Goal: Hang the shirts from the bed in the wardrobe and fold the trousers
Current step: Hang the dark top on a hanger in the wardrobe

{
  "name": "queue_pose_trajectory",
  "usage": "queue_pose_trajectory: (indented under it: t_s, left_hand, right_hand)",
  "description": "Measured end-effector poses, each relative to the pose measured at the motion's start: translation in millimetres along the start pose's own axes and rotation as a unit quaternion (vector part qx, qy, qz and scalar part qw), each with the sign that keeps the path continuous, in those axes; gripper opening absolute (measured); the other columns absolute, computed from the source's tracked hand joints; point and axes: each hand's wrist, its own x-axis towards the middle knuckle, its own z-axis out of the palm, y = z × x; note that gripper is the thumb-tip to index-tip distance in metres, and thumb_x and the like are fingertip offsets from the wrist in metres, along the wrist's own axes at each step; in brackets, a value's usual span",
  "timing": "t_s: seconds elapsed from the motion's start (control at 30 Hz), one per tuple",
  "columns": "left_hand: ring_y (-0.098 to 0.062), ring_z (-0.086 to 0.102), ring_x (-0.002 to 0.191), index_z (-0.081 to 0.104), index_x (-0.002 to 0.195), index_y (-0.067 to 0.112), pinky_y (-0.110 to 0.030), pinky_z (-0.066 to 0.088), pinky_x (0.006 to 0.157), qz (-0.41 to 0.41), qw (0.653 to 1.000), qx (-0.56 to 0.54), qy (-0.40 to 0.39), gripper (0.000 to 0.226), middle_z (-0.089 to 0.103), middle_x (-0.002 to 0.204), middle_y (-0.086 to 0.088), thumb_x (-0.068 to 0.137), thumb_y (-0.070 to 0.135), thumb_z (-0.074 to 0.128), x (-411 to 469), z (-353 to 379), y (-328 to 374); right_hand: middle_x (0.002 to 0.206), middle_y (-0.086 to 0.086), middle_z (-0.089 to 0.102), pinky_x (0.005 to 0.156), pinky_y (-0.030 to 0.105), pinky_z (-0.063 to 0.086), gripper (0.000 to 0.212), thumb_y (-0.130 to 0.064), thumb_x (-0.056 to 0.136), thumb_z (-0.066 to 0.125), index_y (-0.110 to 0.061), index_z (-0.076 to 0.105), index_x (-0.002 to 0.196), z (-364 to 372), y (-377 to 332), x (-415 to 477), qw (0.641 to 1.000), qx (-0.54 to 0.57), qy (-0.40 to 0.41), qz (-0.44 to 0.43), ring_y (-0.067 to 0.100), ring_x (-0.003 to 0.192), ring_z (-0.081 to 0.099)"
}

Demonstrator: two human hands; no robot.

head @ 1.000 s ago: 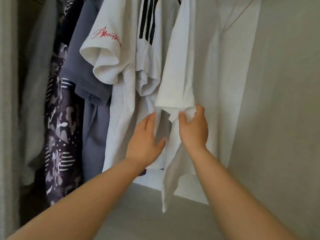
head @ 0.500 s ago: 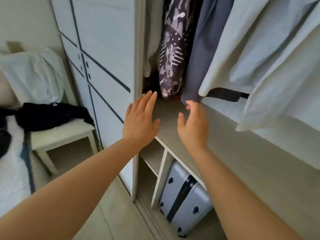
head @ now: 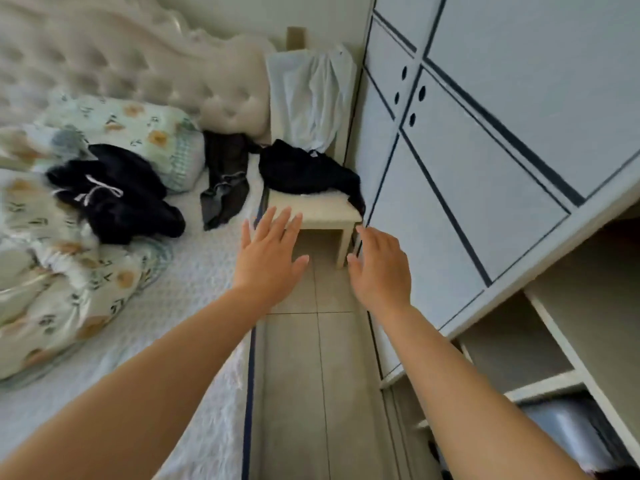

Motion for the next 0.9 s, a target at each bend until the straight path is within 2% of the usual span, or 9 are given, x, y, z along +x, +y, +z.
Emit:
queue_pose_trajectory:
  t_s: [0.23, 0.37, 0.7, 0.9]
  left_hand:
    - [-0.018, -0.011, 0.146, 0.001, 0.152, 0.023, -0.047, -0.009, 0.115, -0.104, 0.994, 0.018, -0.026, 0.067, -0.003, 0.160, 0.003, 0.098, 0.047, 0.033, 4.7, 14.7, -102.8]
    - [-0.018, -0.013, 0.146, 0.001, 0.152, 0.023, -0.047, -0.008, 0.117, -0.163, 0.986, 0.016, -0.040, 0.067, -0.004, 0.160, 0.003, 0.098, 0.047, 0.033, 20.6, 27.8, -139.1]
    - [-0.017, -0.008, 0.146, 0.003, 0.152, 0.024, -0.047, -0.005, 0.118, -0.333, 0.942, -0.010, -0.037, 0.067, 0.000, 0.160, 0.003, 0.098, 0.044, 0.038, 95.9, 70.6, -188.9]
    - [-0.017, -0.008, 0.146, 0.004, 0.152, 0.023, -0.046, -0.002, 0.119, -0.371, 0.926, -0.036, -0.062, 0.068, -0.001, 0.160, 0.003, 0.098, 0.043, 0.039, 143.4, 107.2, -210.1]
  right_hand:
    - [0.141, 0.005, 0.043, 0.105, 0.038, 0.031, 0.051, -0.033, 0.095, 0.044, -0.016, 0.035, 0.142, 77.9, -73.4, 68.1, 0.996, 0.034, -0.063, -0.061, 0.025, 0.131, 0.034]
    - [0.142, 0.004, 0.043, 0.105, 0.034, 0.029, 0.051, -0.034, 0.096, 0.043, -0.015, 0.036, 0.142, 114.3, -97.5, 110.4, 0.988, 0.040, -0.105, -0.109, 0.023, 0.131, 0.034]
    - [0.145, 0.003, 0.039, 0.107, 0.033, 0.030, 0.051, -0.030, 0.096, 0.043, -0.013, 0.035, 0.143, 197.3, -141.9, 236.0, 0.941, 0.062, -0.209, -0.260, 0.021, 0.134, 0.030]
    - [0.145, 0.002, 0.039, 0.106, 0.033, 0.030, 0.050, -0.027, 0.095, 0.043, -0.014, 0.035, 0.143, 246.8, -148.8, 294.8, 0.929, 0.076, -0.258, -0.255, 0.020, 0.133, 0.029]
